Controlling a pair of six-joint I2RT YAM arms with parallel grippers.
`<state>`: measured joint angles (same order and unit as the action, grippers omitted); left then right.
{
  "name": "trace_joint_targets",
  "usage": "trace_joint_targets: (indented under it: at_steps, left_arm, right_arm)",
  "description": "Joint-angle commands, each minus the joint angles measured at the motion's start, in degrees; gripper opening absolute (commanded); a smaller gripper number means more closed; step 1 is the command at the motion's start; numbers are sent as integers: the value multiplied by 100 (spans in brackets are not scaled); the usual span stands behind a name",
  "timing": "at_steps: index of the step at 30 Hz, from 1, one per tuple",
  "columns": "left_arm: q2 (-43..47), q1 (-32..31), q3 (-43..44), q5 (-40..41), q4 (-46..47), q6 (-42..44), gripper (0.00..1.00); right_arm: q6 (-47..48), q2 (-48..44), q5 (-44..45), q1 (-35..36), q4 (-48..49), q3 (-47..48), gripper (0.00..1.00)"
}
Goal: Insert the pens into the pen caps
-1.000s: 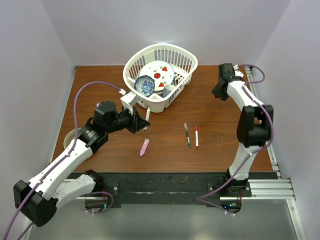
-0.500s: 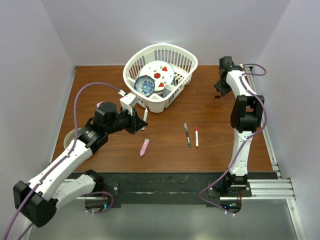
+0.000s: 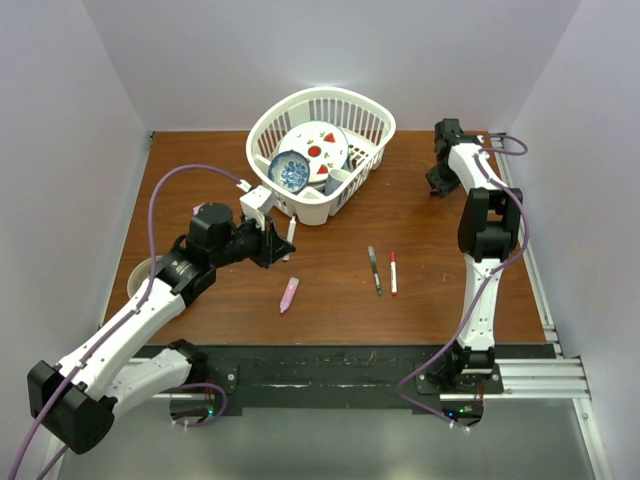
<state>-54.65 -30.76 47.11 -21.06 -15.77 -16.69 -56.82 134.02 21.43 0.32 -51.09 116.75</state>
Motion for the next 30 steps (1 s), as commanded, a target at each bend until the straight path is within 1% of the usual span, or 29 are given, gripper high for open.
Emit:
trace_joint_targets:
  at_steps: [1, 20, 23, 26, 27, 30]
  left_arm:
    - [60, 35, 0, -135, 144, 139, 0]
    - [43, 44, -9, -135, 171, 131, 0]
    - [51, 53, -9, -127, 162, 131, 0]
    - [51, 62, -9, -118, 162, 131, 0]
    - [60, 62, -9, -118, 162, 131, 0]
    - [104, 71, -9, -100, 162, 131, 0]
  right_arm:
    - [-242, -25, 151, -14, 29, 296, 43]
    - [-365, 459, 177, -14, -217, 594, 43]
    - [-278, 555, 160, -14, -340, 682, 40]
    - [-137, 538, 160, -14, -402, 595, 31]
    - [-93, 520, 151, -23, -384, 542, 26]
    - [240, 301, 19, -14, -148, 121, 19]
